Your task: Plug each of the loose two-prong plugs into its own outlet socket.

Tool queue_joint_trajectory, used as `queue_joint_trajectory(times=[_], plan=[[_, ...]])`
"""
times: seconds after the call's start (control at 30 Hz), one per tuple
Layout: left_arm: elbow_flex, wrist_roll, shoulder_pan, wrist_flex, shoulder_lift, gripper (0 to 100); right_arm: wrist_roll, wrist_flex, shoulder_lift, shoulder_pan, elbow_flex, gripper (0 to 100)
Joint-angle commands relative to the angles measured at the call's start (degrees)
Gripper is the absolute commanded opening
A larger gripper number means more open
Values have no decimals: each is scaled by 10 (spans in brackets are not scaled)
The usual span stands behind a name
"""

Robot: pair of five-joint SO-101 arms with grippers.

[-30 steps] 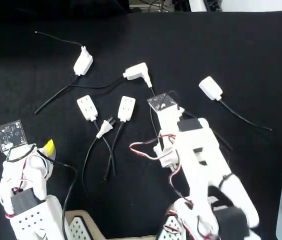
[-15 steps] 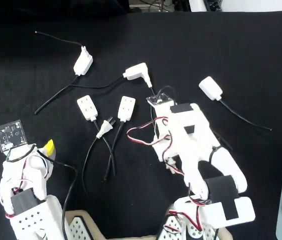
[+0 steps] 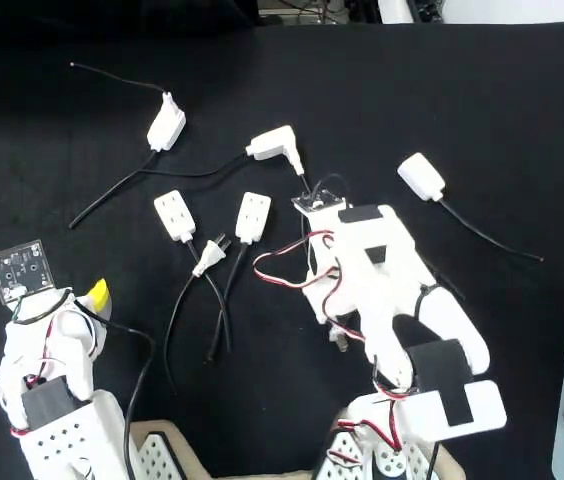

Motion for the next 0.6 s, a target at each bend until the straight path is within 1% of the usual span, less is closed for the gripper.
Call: queue_joint_trajectory(times=[0.0, 0.4, 0.57], plan=[[-4, -4, -5, -12, -5, 300, -5, 3, 11, 4, -3, 29], [-4, -4, -5, -12, -5, 300, -4, 2, 28, 4, -3, 28], [-4, -4, -5, -12, -5, 300, -3, 12, 24, 3, -13, 11]])
